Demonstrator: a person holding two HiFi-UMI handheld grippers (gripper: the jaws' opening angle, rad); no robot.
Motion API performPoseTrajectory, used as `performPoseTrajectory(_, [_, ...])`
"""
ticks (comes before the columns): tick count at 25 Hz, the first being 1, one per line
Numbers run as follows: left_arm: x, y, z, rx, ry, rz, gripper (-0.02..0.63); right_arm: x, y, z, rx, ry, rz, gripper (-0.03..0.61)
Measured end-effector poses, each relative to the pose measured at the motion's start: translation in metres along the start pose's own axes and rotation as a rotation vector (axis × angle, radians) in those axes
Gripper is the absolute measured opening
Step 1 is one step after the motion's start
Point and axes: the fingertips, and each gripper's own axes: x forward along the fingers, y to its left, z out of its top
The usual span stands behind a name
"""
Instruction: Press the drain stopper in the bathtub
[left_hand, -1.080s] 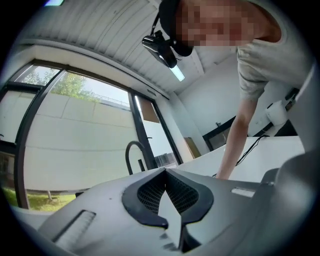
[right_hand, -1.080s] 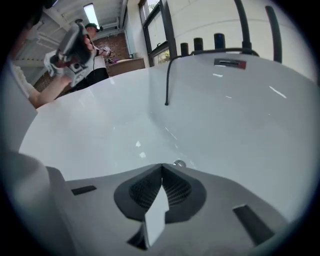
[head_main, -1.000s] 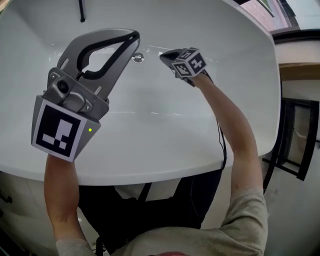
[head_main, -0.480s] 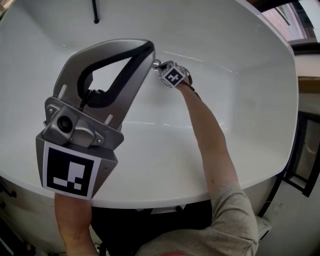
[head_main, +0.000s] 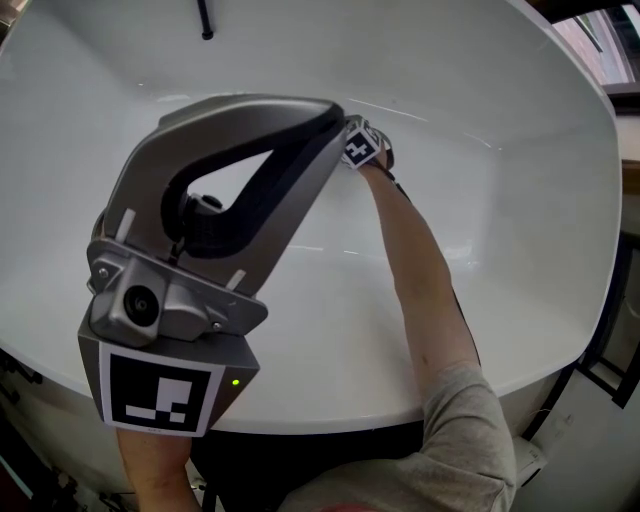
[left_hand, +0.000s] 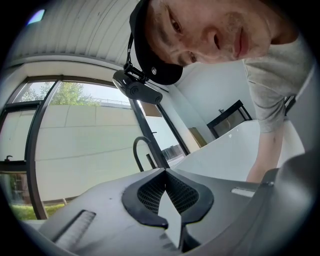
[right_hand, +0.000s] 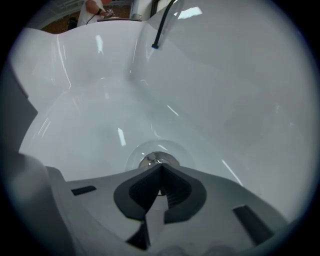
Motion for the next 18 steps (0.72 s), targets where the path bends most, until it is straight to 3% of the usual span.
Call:
performPoseTrajectory(7, [0.003,-0.011,0.004,0.050,-0.035,-0.005,0.008,0.001,0.001,-0.005,-0.167,0.068,-0.042,0.003])
performPoseTrajectory(11, [0.001,-0.012,-0.002,0.119,-0.026,-0.017,0.008,-0.037,0.002,0.018,-0.124,0.059,0.001,0.002])
performPoseTrajectory(15, [-0.011,-0.007,-0.014,0.167,-0.021,-0.013,0.008,-0.117,0.008,0.064,-0.076,-0.072,0.035,0.002])
performPoseTrajectory(18, [-0.004,0.004,-0.021,0.183,-0.049,0.001,0.008,-0.244,-0.015,0.120,-0.091,-0.272,-0.019,0.002])
